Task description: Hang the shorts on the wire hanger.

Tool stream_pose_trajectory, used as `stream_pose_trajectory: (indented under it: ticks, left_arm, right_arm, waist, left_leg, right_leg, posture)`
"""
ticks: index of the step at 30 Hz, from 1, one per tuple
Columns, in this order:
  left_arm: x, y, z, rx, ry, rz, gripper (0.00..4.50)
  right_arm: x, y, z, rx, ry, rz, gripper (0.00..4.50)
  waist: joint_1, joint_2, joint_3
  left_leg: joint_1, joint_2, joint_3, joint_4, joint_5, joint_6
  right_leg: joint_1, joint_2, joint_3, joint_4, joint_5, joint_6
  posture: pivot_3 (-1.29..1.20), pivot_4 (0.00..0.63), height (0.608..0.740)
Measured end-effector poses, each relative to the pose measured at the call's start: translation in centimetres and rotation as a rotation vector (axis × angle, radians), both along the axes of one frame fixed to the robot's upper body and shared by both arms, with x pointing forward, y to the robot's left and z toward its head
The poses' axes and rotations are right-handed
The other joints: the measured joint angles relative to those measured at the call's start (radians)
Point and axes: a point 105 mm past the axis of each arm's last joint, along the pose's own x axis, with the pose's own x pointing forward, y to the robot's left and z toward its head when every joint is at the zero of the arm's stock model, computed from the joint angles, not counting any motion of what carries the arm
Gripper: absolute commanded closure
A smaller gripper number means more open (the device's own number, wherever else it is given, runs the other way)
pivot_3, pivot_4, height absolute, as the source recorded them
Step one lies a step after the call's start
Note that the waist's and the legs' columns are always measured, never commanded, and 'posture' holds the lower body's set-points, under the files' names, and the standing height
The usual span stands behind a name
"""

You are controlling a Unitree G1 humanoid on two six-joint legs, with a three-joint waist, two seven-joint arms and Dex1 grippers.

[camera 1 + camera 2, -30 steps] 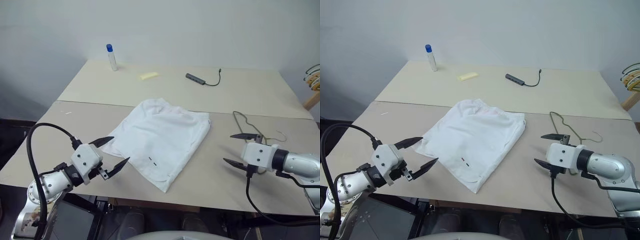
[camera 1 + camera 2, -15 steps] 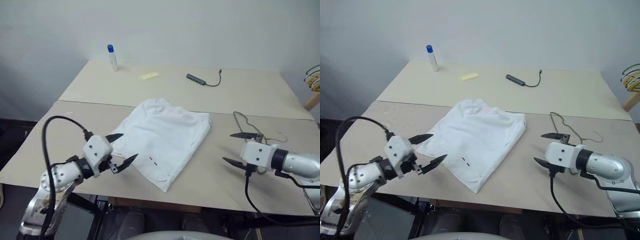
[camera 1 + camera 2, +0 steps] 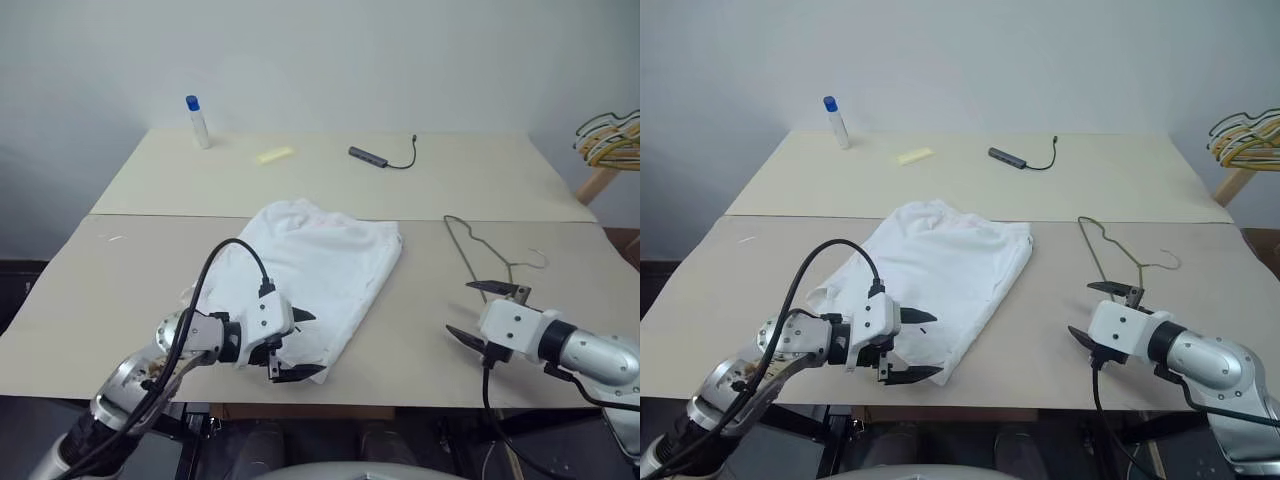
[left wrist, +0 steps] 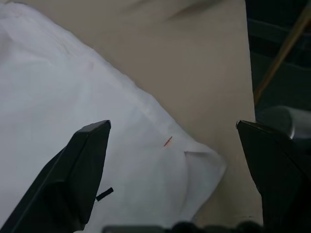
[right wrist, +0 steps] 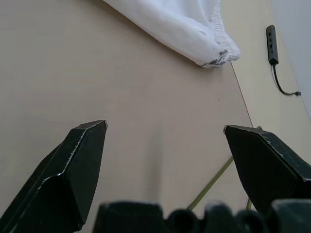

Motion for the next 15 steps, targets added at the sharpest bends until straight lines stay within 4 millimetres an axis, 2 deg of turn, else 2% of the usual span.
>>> stream_pose_trajectory:
  ticks: [4,15]
  left_arm:
    - [0.2,0.3,-1.3,0.077,0.014,-0.012,0.01]
    - [0.1,-1.8,-4.5,0.154,0.009,0.007,0.01]
  right_arm:
    - [-0.2,-0.2,-0.2,0.004,0.002,-0.029,0.02]
    - [0.2,0.0,0.4,-0.012,-0.035,-0.038,0.02]
  waist:
    - [-0.01,0.001,0.0]
    - [-0.02,0.0,0.0]
  left_leg:
    - [-0.001,0.0,0.0,0.0,0.0,0.0]
    - [-0.001,0.0,0.0,0.001,0.0,0.0]
  right_leg:
    - [0.0,0.0,0.0,0.0,0.0,0.0]
    - [0.0,0.0,0.0,0.0,0.0,0.0]
  posture:
    - [-0.05,0.0,0.74]
    - [-0.05,0.0,0.74]
